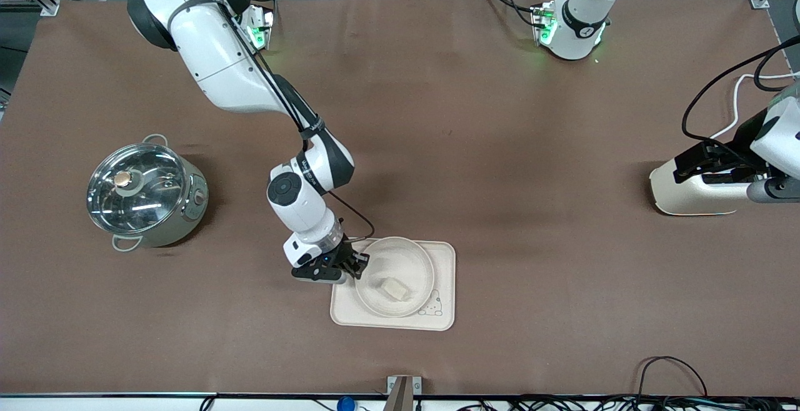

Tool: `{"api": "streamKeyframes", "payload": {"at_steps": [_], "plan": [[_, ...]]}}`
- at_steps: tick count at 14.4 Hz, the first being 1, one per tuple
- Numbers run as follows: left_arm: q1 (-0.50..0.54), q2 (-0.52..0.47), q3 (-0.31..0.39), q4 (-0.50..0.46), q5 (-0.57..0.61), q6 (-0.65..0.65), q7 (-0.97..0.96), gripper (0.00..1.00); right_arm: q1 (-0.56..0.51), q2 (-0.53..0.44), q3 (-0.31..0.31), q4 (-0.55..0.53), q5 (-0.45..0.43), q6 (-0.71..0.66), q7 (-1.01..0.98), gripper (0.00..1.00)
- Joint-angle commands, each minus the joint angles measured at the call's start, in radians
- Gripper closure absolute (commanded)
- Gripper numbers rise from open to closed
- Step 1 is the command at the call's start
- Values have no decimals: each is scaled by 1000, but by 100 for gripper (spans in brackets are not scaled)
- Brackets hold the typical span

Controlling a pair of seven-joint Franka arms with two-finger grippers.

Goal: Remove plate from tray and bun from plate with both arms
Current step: 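Lower the right gripper and close it on the plate rim, then lift the plate with the bun off the tray with the right gripper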

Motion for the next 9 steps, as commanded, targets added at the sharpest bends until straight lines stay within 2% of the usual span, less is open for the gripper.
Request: {"api": "streamKeyframes", "payload": {"at_steps": [1,4,5,6,9], "plan": [[-1,9,-2,16,14,6,-4,0,-31,-57,29,-22,32,-34,13,100],[2,9,-2,16,14,6,-2,0,-31,-127,30,-44,60,-146,51,100],[1,9,-2,16,14,6,-2,0,-33,-140,42,-71,93,-142,71,100],[-1,9,-2,16,14,6,-2,0,-36,-154,61,-102,147,-110,66,100],[-1,12,-2,15,13,6,-2,0,-19,-241,68,-298,163,22,68,100]]}}
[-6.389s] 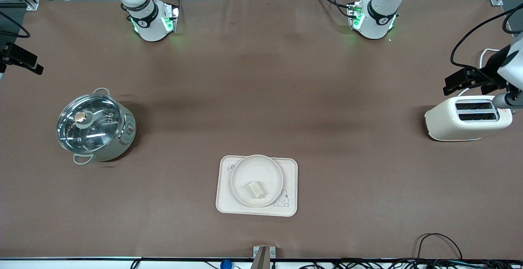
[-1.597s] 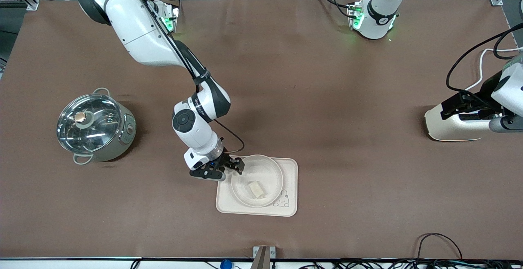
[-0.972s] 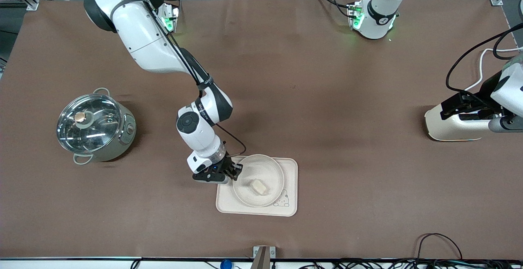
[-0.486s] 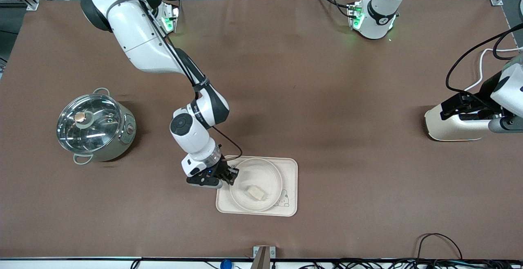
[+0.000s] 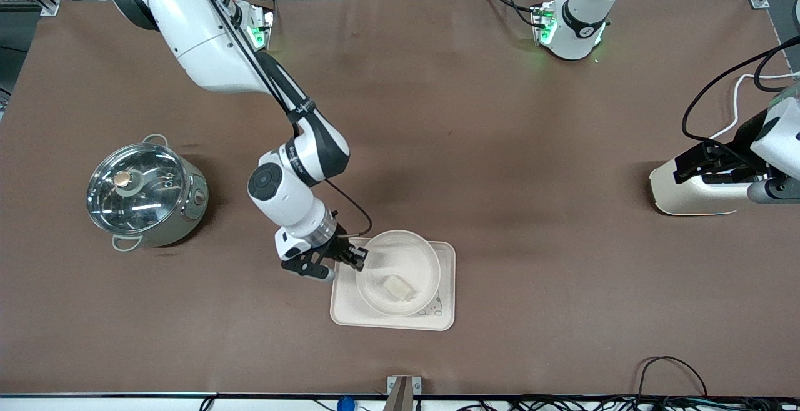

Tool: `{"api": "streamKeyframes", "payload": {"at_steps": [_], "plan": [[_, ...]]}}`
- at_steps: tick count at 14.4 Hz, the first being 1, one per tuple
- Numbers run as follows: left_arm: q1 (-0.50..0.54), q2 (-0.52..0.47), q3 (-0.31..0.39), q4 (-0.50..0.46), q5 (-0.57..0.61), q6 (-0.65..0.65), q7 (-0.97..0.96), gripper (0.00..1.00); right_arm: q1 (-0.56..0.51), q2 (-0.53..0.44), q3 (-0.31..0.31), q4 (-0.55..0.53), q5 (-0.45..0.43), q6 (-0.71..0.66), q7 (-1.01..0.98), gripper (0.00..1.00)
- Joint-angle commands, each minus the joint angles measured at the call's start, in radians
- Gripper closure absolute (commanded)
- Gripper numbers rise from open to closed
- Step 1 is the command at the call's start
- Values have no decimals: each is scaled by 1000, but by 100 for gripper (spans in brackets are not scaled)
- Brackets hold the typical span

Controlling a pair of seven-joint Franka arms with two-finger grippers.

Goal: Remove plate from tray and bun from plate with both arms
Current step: 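Lift the plate with the bun off the tray with the right gripper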

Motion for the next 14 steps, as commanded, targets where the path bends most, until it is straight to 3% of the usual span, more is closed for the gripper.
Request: {"api": "streamKeyframes", "payload": {"at_steps": [1,4,8,14], "plan": [[0,17,-3,15,13,4,8,0,5,-145,17,-244,16,71,21,100],[2,19,-4,15,10,3,4,0,6,-273,17,-434,16,70,-40,100],[-5,31,-6,10,10,0,12,0,8,-380,54,-593,16,79,-52,100],[-26,63,-9,-31,25,-11,-8,0,12,-396,121,-806,16,318,-52,100]]}}
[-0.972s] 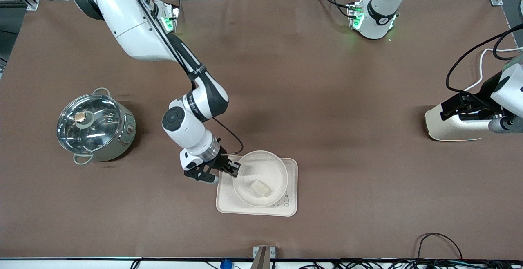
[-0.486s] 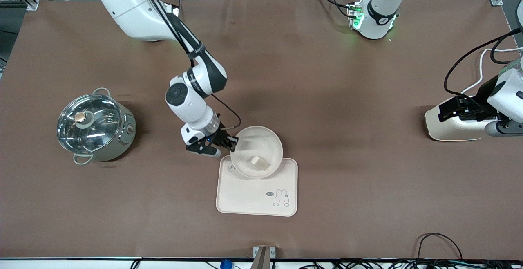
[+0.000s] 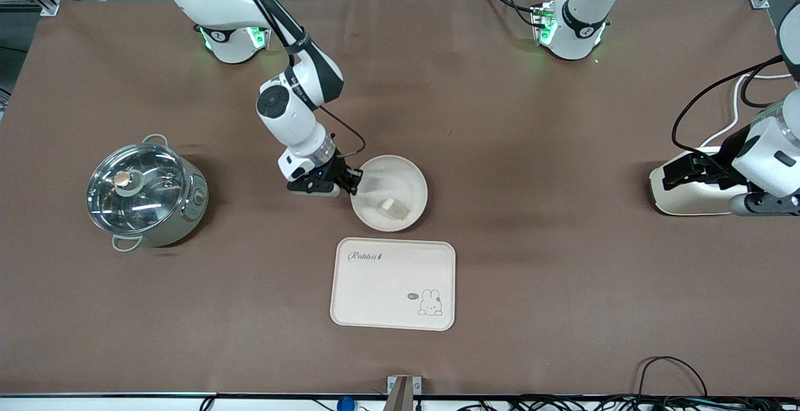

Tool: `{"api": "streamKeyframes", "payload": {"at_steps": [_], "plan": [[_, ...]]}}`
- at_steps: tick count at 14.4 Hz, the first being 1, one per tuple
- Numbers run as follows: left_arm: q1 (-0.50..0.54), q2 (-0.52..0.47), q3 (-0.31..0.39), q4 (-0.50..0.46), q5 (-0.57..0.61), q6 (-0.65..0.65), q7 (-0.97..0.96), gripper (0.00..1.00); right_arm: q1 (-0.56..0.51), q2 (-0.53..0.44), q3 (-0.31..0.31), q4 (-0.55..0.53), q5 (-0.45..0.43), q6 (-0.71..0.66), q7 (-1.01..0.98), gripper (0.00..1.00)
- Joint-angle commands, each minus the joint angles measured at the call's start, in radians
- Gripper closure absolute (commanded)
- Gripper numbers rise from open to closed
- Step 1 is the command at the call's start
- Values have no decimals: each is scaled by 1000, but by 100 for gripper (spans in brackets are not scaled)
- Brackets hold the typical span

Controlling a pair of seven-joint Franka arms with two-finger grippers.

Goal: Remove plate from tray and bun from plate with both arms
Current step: 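Set the plate beside the tray while the left gripper reaches the plate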

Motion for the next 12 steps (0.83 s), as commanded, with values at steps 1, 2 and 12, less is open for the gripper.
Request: {"api": "streamKeyframes", "payload": {"at_steps": [1,2,12], "plan": [[-35,14,-8,-35,25,-8,-30,0,-7,-41,20,-91,16,73,-18,100],[-57,22,-9,-49,22,-1,-69,0,-8,-39,21,-91,17,73,-12,100],[-403,310,-9,-64,23,326,-896,0,-85,-179,24,-175,24,55,-11,39]]}}
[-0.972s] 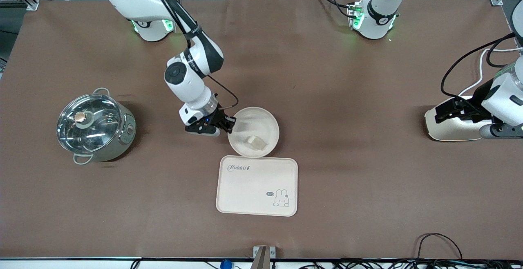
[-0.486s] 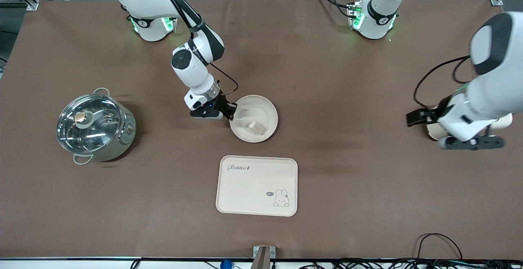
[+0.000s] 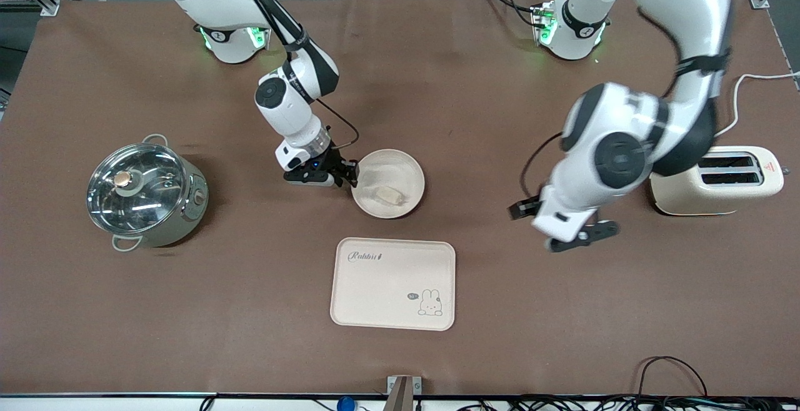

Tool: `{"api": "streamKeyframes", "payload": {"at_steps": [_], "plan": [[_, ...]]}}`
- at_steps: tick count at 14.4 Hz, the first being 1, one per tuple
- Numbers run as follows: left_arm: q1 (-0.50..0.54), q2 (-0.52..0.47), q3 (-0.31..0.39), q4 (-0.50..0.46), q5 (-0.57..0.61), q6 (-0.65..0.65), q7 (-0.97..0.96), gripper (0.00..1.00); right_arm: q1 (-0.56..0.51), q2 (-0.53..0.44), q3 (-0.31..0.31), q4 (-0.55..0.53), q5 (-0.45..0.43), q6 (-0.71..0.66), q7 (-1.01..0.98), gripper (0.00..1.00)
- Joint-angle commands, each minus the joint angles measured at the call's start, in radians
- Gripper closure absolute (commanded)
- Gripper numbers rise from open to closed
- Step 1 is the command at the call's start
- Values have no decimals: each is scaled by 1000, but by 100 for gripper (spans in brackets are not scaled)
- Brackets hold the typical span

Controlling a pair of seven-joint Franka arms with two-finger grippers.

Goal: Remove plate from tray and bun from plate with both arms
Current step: 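Grasp the bun with the left gripper while the right gripper withdraws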

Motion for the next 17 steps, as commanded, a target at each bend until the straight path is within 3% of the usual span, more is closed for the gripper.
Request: {"api": "streamKeyframes", "payload": {"at_steps": [1,4,7,10,11,13,16,17], "plan": [[-90,74,4,12,21,104,-240,0,-47,-181,16,-104,22,-65,-11,36],[-180,142,4,12,21,216,-465,0,-98,-307,14,-98,22,-281,-20,34],[-258,197,4,16,19,349,-642,0,-127,-395,8,-103,22,-359,-31,30],[-332,264,4,20,15,494,-791,3,-191,-488,5,-106,22,-445,-69,13],[-348,287,4,20,15,538,-829,4,-225,-514,3,-104,22,-473,-101,3],[-375,320,4,22,15,598,-871,6,-309,-570,2,-95,22,-585,-195,0],[-400,326,4,20,15,606,-885,11,-384,-622,-64,-46,20,-747,-298,0],[-403,329,4,20,10,606,-885,21,-388,-622,-104,-14,20,-790,-344,0]]}}
